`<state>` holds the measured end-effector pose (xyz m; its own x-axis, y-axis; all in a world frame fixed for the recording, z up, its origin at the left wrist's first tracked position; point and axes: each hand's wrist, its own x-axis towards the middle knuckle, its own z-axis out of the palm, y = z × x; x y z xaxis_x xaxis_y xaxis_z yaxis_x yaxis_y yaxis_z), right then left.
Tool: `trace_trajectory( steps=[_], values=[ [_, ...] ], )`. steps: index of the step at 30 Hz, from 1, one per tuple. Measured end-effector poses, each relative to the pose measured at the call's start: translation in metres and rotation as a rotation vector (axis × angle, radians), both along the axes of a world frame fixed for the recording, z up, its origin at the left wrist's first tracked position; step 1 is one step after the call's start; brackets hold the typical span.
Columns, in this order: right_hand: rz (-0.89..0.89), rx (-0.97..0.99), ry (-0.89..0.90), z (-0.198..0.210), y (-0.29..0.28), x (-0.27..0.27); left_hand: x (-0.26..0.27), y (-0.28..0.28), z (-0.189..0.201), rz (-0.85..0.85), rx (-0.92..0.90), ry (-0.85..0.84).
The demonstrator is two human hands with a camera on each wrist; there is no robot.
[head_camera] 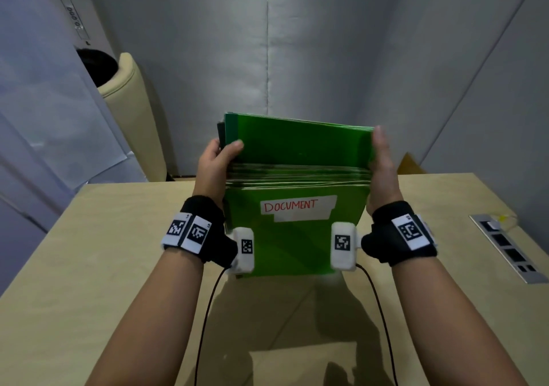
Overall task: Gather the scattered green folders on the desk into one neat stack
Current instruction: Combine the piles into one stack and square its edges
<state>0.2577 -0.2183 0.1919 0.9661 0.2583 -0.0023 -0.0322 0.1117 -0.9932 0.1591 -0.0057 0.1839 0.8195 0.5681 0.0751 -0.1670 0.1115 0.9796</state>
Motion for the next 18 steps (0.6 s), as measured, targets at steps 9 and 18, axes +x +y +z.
trace_trajectory(
  steps=[9, 18],
  values=[
    [-0.050, -0.207, 0.057, 0.007, 0.007, 0.006, 0.019, -0.003, 0.023, 0.158, -0.077, 0.169],
    [-0.047, -0.133, 0.154, 0.004, 0.008, 0.019, 0.023, 0.006, 0.014, 0.138, -0.134, 0.152]
  ],
)
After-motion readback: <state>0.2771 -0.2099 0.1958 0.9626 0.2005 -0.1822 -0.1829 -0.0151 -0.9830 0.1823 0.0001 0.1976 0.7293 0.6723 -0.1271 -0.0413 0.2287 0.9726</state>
